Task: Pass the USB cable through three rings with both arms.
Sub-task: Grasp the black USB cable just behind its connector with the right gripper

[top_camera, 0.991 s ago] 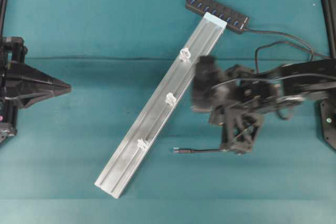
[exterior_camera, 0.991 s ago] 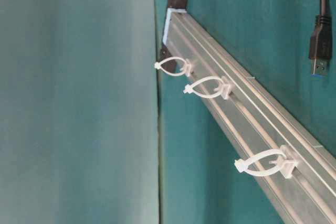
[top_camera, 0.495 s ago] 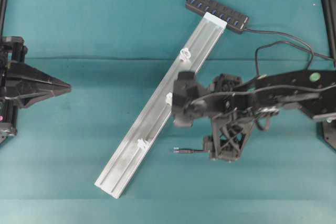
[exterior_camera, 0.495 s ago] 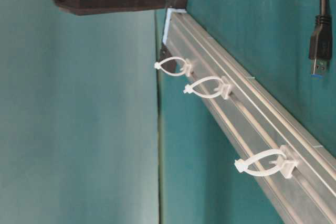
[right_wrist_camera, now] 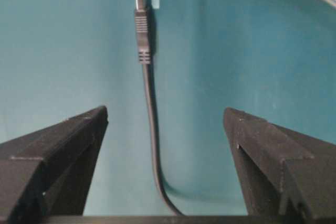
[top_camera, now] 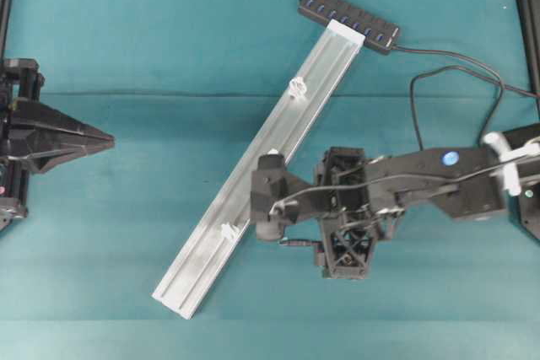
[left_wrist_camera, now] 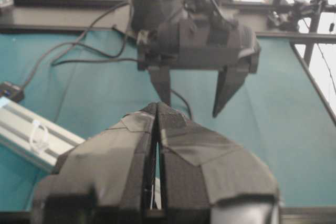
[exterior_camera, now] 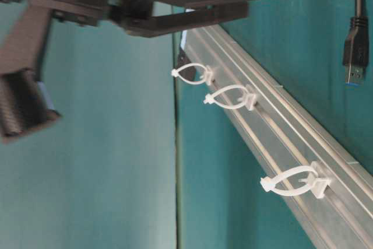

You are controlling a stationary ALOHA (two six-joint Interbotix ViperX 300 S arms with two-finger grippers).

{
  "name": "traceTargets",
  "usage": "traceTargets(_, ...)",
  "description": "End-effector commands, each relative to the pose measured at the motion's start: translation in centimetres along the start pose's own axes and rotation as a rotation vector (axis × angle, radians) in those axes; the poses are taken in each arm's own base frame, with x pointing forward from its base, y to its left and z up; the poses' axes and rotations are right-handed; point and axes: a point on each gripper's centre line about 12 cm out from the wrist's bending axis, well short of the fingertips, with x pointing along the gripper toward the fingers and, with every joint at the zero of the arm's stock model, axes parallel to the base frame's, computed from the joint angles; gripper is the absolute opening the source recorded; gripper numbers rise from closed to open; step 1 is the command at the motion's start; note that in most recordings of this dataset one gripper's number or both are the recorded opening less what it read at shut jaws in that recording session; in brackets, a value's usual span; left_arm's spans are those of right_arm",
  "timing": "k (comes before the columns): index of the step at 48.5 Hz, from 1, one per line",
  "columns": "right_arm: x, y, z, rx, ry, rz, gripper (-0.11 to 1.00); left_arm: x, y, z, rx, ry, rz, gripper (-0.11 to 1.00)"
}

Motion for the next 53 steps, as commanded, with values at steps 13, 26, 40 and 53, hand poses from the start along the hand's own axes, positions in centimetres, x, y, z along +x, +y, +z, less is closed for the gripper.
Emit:
traceTargets(13,2.6,0.7,0.3,-0.013,0.012,-0.001,0.86,0.1,0.0,0.9,0.006,-0.012,0.001,-0.01)
traceTargets(26,5.1,0.6,-0.3,-0.014,0.024,-0.005,0.85,0.1,0.0,0.9,0.005,-0.011,0.001,-0.01)
traceTargets(40,6.1,0.5,-0.8,-0.017,0.046,-0.008,0.84,0.1,0.1,0.9,0.002,-0.011,0.003,-0.01)
traceTargets(53,6.5,0.9,-1.1,-0.030,0.057,-0.006,0.84,0.1,0.0,0.9,0.002,-0.011,0.001,-0.01)
